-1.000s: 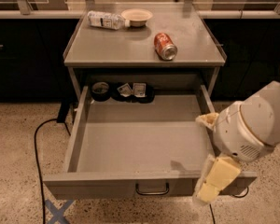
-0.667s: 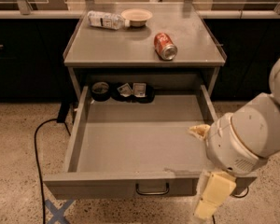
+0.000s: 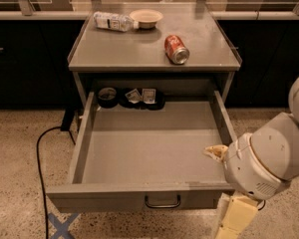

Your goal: Close top drawer

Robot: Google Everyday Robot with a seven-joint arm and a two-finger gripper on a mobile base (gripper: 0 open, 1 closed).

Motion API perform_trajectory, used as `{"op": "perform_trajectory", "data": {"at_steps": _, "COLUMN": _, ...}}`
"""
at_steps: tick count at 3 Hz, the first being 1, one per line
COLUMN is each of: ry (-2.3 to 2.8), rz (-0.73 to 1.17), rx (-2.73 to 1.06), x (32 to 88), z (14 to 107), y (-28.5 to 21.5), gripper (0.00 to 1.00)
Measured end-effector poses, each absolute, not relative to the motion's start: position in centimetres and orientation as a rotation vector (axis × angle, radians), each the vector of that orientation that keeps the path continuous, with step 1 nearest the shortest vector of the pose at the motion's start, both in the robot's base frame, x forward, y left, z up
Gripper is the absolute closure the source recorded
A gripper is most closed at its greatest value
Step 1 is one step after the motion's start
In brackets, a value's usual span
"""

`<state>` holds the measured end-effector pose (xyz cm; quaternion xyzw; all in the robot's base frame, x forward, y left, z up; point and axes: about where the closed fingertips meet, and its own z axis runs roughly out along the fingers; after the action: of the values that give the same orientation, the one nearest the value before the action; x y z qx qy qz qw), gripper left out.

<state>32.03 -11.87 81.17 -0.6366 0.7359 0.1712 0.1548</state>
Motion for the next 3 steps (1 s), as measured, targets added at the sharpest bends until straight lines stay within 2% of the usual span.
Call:
{"op": "perform_trajectory", "data": {"at_steps": 1, "ry": 2.14, "rz": 0.535, "rx": -1.803, "x": 30.0, "z": 78.7, "y": -12.3, "gripper": 0.0}}
{"op": "perform_trajectory", "data": {"at_steps": 3, "ry": 2.177, "rz": 0.74, "rx": -1.813, "x": 23.5, "z": 71.0, "y": -10.8, "gripper": 0.0}}
